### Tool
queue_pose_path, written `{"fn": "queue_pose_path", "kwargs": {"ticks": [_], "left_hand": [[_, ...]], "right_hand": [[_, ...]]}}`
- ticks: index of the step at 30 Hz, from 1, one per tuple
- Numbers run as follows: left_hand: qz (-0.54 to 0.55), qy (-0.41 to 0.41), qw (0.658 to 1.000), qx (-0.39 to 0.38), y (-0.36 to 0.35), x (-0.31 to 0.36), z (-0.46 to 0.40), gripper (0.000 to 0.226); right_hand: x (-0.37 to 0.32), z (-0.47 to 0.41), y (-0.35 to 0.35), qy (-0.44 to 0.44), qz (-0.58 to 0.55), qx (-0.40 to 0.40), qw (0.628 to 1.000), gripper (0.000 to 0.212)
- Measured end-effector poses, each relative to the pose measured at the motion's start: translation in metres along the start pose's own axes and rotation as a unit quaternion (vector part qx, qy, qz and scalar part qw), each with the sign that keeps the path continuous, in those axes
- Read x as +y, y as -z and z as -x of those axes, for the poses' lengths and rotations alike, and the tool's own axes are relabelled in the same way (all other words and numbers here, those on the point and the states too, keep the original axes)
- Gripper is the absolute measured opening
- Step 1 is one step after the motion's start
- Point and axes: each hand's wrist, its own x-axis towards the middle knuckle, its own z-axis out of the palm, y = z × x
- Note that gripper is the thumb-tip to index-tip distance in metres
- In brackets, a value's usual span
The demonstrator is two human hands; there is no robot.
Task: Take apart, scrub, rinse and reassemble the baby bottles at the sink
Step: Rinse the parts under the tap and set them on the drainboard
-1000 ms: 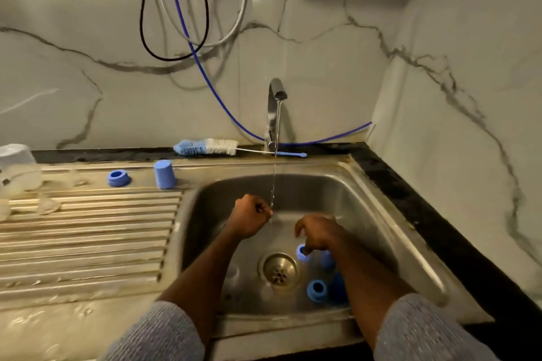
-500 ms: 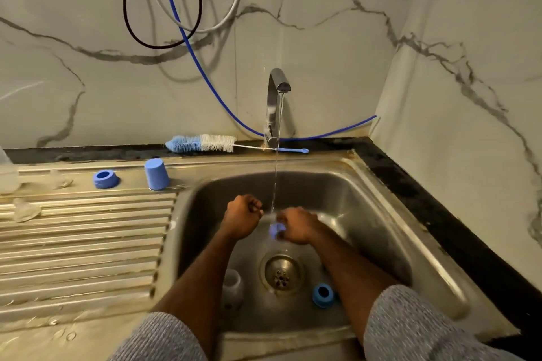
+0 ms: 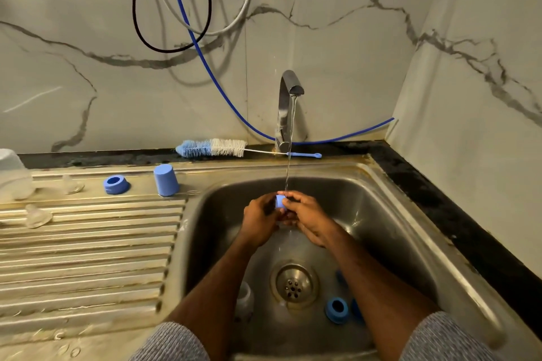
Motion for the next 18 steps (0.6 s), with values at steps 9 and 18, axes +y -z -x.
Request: {"fn": "queue_pose_path", "kwargs": {"ticks": [9, 18], "left_hand": [[-0.066, -0.103, 0.992, 0.011, -0.009, 0.015, 0.002, 0.032], [0.052, 0.001, 0.998, 0.023, -0.008, 0.012, -0.003, 0.024]], "right_hand": [[0.003, -0.004, -0.017, 0.037, 0.000, 0.149, 0.988, 0.021], [0.000, -0.003, -0.008, 0.031, 0.013, 0.082, 0.996, 0.021]]}}
